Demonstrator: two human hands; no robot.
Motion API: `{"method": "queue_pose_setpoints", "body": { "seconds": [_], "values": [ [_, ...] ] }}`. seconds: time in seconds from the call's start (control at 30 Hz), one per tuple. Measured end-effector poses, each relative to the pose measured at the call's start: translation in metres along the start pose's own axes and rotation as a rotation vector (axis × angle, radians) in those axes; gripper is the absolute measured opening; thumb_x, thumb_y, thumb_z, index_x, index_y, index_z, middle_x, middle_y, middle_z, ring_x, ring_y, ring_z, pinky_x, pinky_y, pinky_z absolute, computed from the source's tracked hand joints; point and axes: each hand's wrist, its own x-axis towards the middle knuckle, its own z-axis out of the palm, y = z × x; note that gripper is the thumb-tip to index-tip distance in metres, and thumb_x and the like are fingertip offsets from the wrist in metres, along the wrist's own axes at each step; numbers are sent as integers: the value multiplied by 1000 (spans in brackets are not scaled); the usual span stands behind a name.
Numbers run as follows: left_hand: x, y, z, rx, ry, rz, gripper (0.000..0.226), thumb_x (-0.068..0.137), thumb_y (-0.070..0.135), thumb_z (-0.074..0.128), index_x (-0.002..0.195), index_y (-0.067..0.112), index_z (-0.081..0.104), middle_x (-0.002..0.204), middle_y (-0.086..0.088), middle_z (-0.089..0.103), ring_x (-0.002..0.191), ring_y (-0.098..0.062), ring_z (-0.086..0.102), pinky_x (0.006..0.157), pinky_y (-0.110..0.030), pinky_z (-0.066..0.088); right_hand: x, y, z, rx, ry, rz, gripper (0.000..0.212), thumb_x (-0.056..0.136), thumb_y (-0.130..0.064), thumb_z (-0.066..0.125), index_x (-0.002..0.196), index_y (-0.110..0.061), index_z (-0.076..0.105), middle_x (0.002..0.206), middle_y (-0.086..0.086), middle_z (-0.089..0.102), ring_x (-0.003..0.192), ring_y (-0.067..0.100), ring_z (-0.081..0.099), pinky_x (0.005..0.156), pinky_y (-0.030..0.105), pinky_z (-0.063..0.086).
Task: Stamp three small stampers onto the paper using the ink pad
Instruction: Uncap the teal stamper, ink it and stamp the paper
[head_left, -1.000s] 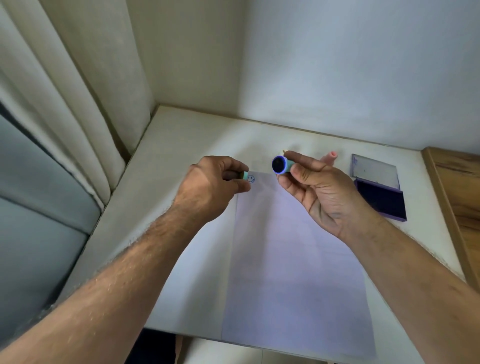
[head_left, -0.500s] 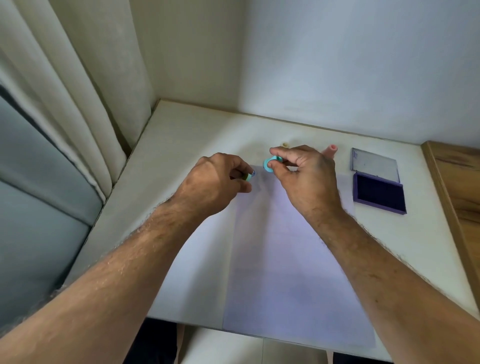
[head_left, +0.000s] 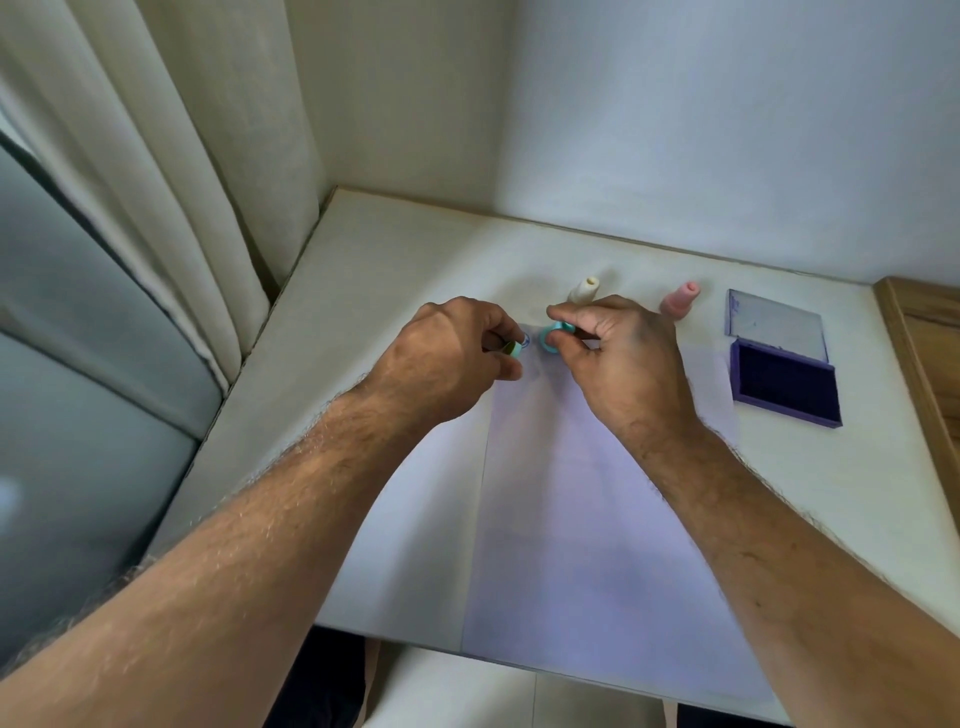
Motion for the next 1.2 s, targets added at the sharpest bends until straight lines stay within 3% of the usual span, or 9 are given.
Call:
{"method": "queue_pose_setpoints", "body": {
  "seconds": [0.23,0.37,0.7,0.77,0.8,0.87,1.0,1.13,1.2],
  "values": [
    [1,0,0,16,7,-6,28,81,24,77,106,34,72,99,12,72,95,-6,64,70,-17,48,1,-2,4,-52,-19,-2,27,85,-14,72,113,-13,73,112,8,72,102,23,66,95,28,49],
    [1,0,1,22,17,-12,27,80,25,77,105,35,72,98,12,72,95,-6,65,73,-20,50,11,-5,6,-104,-66,63,23,85,-12,71,107,-15,75,107,13,74,98,30,68,91,36,53],
    [1,2,3,46,19,-33,29,81,23,77,107,34,71,98,12,72,93,-10,66,72,-21,50,34,-17,4,-91,-163,387,23,75,-12,80,97,-18,77,97,7,74,87,24,68,82,26,54],
    [0,2,3,44,18,-31,29,80,23,77,107,34,71,98,12,72,93,-10,66,73,-21,50,42,-22,0,-119,-227,469,26,72,-20,84,97,-22,77,98,1,73,78,17,65,66,15,46],
    [0,2,3,46,16,-29,29,80,22,77,106,34,71,98,12,72,93,-10,66,73,-21,50,46,-25,-3,-160,-273,500,27,72,-25,85,97,-26,76,96,-3,73,68,12,58,54,10,32],
    [0,1,3,52,15,-26,29,80,22,77,105,35,71,98,11,72,93,-10,66,74,-20,49,53,-33,-8,-247,-357,570,27,71,-32,84,96,-29,75,92,-8,70,53,3,41,44,18,14],
    [1,1,6,94,20,-16,30,81,24,77,108,34,70,101,10,72,96,-12,66,83,-26,53,57,-38,-2,-342,-346,564,20,74,-23,80,94,-25,74,92,-5,70,72,17,57,45,25,12],
    [2,2,7,111,28,-14,30,81,24,77,108,34,70,101,9,72,96,-14,65,84,-29,54,55,-37,-5,-362,-362,563,23,73,-30,82,94,-25,74,92,-4,70,65,17,48,46,22,11],
    [2,2,6,112,27,-15,30,80,24,77,108,34,70,101,9,72,96,-13,66,84,-28,54,60,-37,-6,-310,-413,604,24,75,-29,81,98,-24,74,97,-3,70,73,17,55,47,22,18]
  ]
}}
